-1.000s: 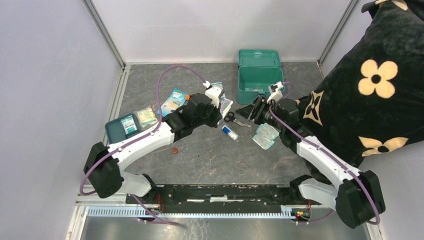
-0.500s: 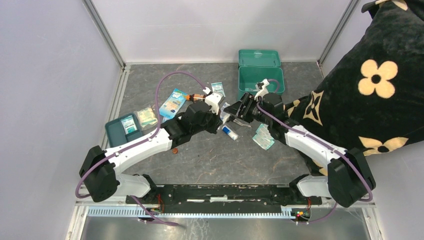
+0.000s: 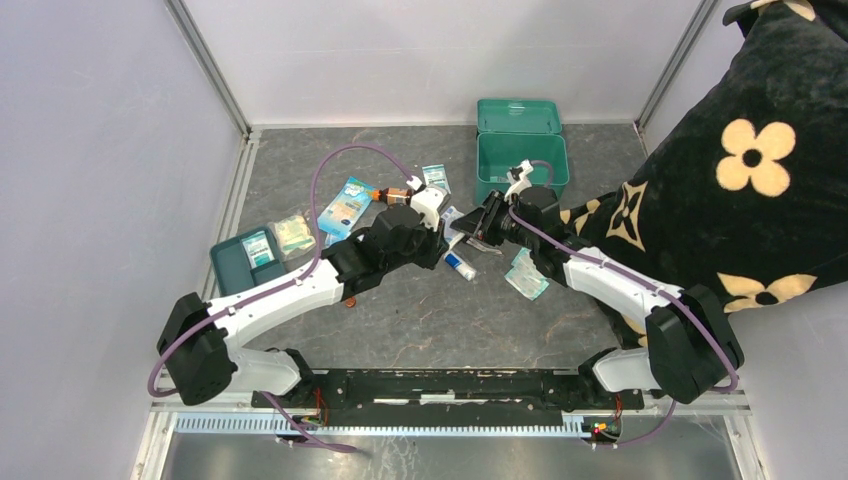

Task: Organize the medicine kit

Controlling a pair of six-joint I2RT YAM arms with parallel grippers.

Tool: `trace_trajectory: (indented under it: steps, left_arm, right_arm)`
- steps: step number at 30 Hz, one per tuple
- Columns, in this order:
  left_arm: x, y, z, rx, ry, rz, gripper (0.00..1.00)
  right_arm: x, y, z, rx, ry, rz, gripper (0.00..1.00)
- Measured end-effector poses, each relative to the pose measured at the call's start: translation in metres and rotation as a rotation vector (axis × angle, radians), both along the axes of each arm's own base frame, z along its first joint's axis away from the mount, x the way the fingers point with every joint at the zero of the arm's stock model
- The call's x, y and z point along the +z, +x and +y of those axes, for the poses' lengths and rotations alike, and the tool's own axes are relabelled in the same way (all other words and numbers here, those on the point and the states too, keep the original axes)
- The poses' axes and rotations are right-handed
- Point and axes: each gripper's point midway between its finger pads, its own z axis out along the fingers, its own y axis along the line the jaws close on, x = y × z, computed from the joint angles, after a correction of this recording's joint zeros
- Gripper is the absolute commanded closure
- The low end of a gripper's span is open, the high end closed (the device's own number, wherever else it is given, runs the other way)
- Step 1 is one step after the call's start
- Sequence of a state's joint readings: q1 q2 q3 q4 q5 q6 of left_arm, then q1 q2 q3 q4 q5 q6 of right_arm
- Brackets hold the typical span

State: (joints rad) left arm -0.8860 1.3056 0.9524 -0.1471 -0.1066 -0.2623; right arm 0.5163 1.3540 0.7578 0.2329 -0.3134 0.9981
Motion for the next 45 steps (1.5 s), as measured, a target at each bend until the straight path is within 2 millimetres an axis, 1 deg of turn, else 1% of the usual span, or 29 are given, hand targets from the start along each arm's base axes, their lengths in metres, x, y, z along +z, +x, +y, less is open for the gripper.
trace_trajectory:
  steps: [3, 5, 10, 12, 14, 15, 16, 17, 20, 23, 25, 27, 29, 31, 34, 36, 40, 42, 45]
  left_arm:
    - [0.006, 0.000, 0.002, 0.007, -0.009, -0.013, 0.62]
    - [0.010, 0.000, 0.003, 0.013, -0.015, -0.022, 0.55]
    - [0.016, -0.001, 0.007, 0.018, -0.023, -0.031, 0.43]
    - [0.022, -0.003, 0.010, 0.024, -0.029, -0.040, 0.35]
    - [0.029, -0.002, 0.016, 0.044, -0.034, -0.055, 0.27]
    - [0.032, -0.002, 0.018, 0.054, -0.035, -0.061, 0.23]
    - [0.035, -0.001, 0.022, 0.075, -0.039, -0.067, 0.10]
    - [0.038, 0.000, 0.026, 0.098, -0.042, -0.074, 0.04]
    - [0.036, 0.003, 0.034, 0.146, -0.028, -0.067, 0.00]
    - [0.023, 0.003, 0.041, 0.180, 0.007, -0.034, 0.00]
    - [0.018, 0.002, 0.044, 0.192, 0.022, -0.016, 0.00]
    - [0.016, 0.001, 0.046, 0.201, 0.027, -0.006, 0.00]
    - [0.014, 0.000, 0.048, 0.213, 0.027, 0.005, 0.00]
    - [0.013, 0.000, 0.050, 0.229, 0.031, 0.011, 0.00]
    - [0.012, -0.001, 0.056, 0.252, 0.036, 0.018, 0.00]
    - [0.015, -0.002, 0.062, 0.274, 0.040, 0.017, 0.00]
    - [0.024, -0.003, 0.071, 0.306, 0.022, -0.001, 0.00]
    - [0.027, -0.004, 0.075, 0.319, 0.023, -0.006, 0.00]
    - [0.027, -0.005, 0.080, 0.336, 0.028, -0.003, 0.00]
  right_arm:
    - [0.003, 0.001, 0.001, 0.000, 0.007, -0.010, 0.84]
    - [0.004, 0.002, 0.001, 0.000, 0.009, -0.018, 0.85]
    - [0.006, 0.006, -0.002, -0.006, -0.001, -0.035, 0.90]
    - [0.010, 0.013, -0.008, -0.019, -0.009, -0.054, 0.91]
    - [0.020, 0.025, -0.017, -0.044, -0.020, -0.081, 0.91]
    - [0.025, 0.031, -0.022, -0.058, -0.026, -0.097, 0.91]
    - [0.031, 0.039, -0.030, -0.076, -0.034, -0.117, 0.91]
    - [0.041, 0.051, -0.042, -0.105, -0.048, -0.147, 0.91]
    - [0.060, 0.074, -0.070, -0.174, -0.091, -0.211, 0.90]
    - [0.081, 0.096, -0.102, -0.250, -0.150, -0.277, 0.90]
    - [0.092, 0.110, -0.119, -0.289, -0.187, -0.313, 0.90]
    - [0.100, 0.124, -0.133, -0.320, -0.217, -0.340, 0.90]
    - [0.102, 0.139, -0.144, -0.343, -0.248, -0.354, 0.90]
    - [0.100, 0.156, -0.153, -0.360, -0.277, -0.354, 0.89]
    - [0.085, 0.175, -0.159, -0.361, -0.309, -0.326, 0.88]
    - [0.069, 0.187, -0.159, -0.353, -0.329, -0.295, 0.87]
    - [0.039, 0.201, -0.158, -0.332, -0.361, -0.237, 0.85]
    - [0.029, 0.205, -0.158, -0.323, -0.368, -0.218, 0.82]
    - [0.013, 0.211, -0.157, -0.312, -0.382, -0.194, 0.71]
